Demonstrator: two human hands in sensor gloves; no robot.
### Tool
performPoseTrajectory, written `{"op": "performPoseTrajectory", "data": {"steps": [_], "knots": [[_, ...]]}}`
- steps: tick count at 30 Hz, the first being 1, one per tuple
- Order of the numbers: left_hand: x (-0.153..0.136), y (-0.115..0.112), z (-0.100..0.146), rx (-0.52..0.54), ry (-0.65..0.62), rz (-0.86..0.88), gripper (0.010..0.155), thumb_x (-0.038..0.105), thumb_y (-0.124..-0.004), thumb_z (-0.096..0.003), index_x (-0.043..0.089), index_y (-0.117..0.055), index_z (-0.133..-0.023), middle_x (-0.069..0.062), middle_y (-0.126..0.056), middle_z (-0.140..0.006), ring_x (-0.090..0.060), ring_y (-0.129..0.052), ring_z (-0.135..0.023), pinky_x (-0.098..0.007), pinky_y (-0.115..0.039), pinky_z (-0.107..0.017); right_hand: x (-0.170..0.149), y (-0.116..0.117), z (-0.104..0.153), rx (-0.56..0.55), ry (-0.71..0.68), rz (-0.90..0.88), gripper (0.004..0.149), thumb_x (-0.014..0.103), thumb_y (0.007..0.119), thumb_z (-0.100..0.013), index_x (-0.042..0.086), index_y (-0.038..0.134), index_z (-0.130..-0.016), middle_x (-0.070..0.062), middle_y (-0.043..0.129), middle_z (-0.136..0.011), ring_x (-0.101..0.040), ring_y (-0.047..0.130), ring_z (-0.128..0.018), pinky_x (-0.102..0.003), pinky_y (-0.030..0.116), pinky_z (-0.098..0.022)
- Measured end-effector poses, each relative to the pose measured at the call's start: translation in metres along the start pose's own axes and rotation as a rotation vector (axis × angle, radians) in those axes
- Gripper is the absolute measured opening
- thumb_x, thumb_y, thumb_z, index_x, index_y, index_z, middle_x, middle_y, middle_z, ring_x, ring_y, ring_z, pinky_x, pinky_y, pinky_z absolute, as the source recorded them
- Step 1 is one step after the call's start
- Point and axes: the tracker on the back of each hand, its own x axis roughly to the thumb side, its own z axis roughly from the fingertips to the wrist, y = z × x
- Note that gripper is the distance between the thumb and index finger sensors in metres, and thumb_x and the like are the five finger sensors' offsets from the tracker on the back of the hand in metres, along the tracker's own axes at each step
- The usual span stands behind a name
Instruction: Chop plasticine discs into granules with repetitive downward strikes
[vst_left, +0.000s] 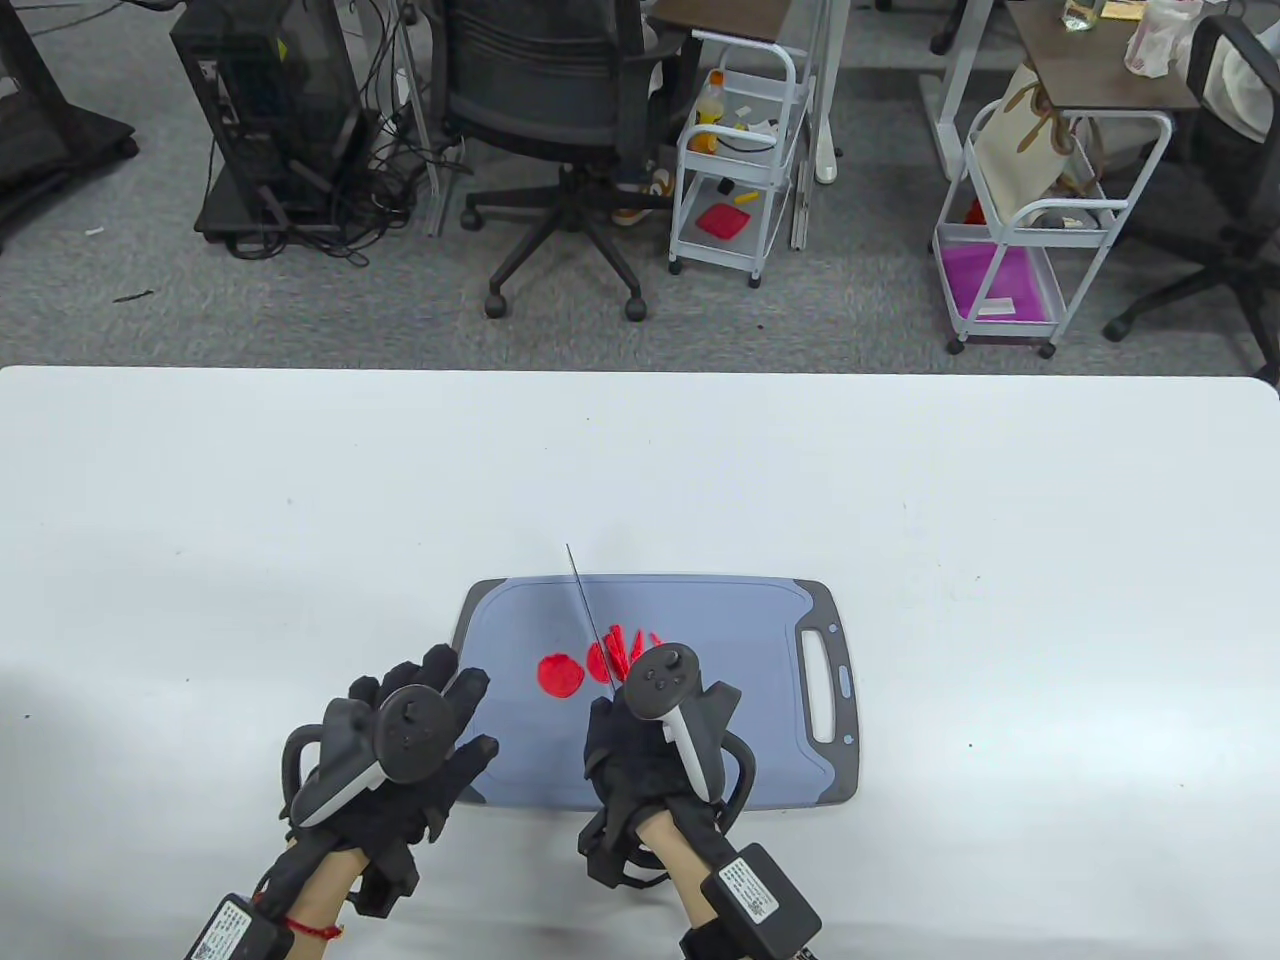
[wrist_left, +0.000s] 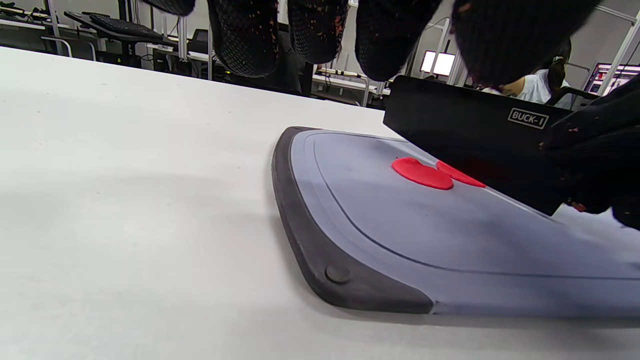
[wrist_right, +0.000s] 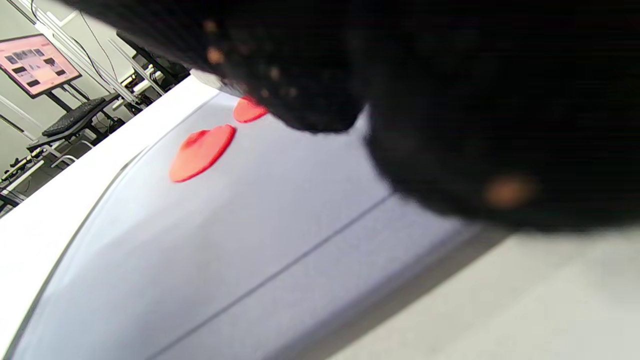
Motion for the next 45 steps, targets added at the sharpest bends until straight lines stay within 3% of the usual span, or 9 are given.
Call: {"op": "performPoseTrajectory", "data": {"steps": [4,7,10,12,17,26,45], "knots": [[-0.001,0.000,0.000,0.004,-0.001,0.002,0.071,0.064,-0.066,-0.0452,0.037,-0.063,-0.111,-0.006,-0.051,-0.128,-0.043,-0.064,-0.111,-0.068,-0.044,-0.076,0.003,-0.001,-0.003,0.044,0.025,0.022,0.050,0.046,0.075,-0.051,0.009,0.079,-0.084,0.003,0.098,-0.038,-0.022,0.109,0.002,-0.050,0.095,-0.001],[-0.001,0.000,0.000,0.002,0.001,0.007,0.071,0.064,-0.066,-0.0453,0.037,-0.063,-0.111,-0.006,-0.051,-0.128,-0.043,-0.064,-0.111,-0.068,-0.044,-0.076,0.010,-0.005,-0.011,0.153,0.089,0.044,0.050,0.046,0.073,-0.052,0.008,0.074,-0.084,0.005,0.096,-0.037,-0.021,0.109,0.003,-0.051,0.095,-0.001],[-0.001,0.001,0.001,0.003,0.002,0.012,0.071,0.064,-0.066,-0.0453,0.037,-0.063,-0.111,-0.006,-0.051,-0.128,-0.043,-0.065,-0.111,-0.068,-0.044,-0.076,0.011,0.000,-0.014,0.130,0.097,0.045,0.050,0.046,0.072,-0.052,0.008,0.073,-0.084,0.005,0.096,-0.036,-0.022,0.109,0.003,-0.051,0.095,-0.002],[0.000,0.000,0.001,0.000,0.002,0.014,0.071,0.064,-0.066,-0.0454,0.037,-0.063,-0.111,-0.005,-0.051,-0.128,-0.043,-0.065,-0.111,-0.068,-0.044,-0.076,0.002,0.006,-0.014,0.015,0.047,-0.057,0.049,0.047,0.074,-0.051,0.008,0.076,-0.082,0.006,0.096,-0.033,-0.020,0.108,0.006,-0.051,0.094,0.001],[0.002,-0.003,-0.001,-0.014,-0.002,-0.012,0.071,0.064,-0.066,-0.0453,0.037,-0.063,-0.111,-0.006,-0.051,-0.128,-0.043,-0.064,-0.111,-0.068,-0.044,-0.076,0.004,0.004,-0.015,0.057,0.079,-0.042,0.049,0.047,0.074,-0.051,0.009,0.076,-0.083,0.005,0.097,-0.035,-0.021,0.109,0.004,-0.050,0.095,0.000],[0.001,-0.011,-0.006,-0.047,0.013,-0.020,0.071,0.064,-0.066,-0.0453,0.037,-0.063,-0.111,-0.006,-0.051,-0.128,-0.043,-0.065,-0.111,-0.068,-0.044,-0.076,-0.005,-0.006,-0.005,0.005,-0.009,-0.089,0.050,0.047,0.077,-0.050,0.009,0.081,-0.082,0.004,0.098,-0.036,-0.023,0.109,0.003,-0.051,0.094,-0.001],[-0.004,-0.013,-0.009,-0.028,0.052,-0.012,0.071,0.064,-0.066,-0.0452,0.037,-0.062,-0.111,-0.006,-0.050,-0.128,-0.043,-0.064,-0.111,-0.068,-0.044,-0.076,0.001,0.001,-0.005,0.091,0.007,-0.018,0.050,0.047,0.075,-0.051,0.008,0.079,-0.083,0.004,0.098,-0.036,-0.023,0.109,0.002,-0.050,0.094,0.000]]}}
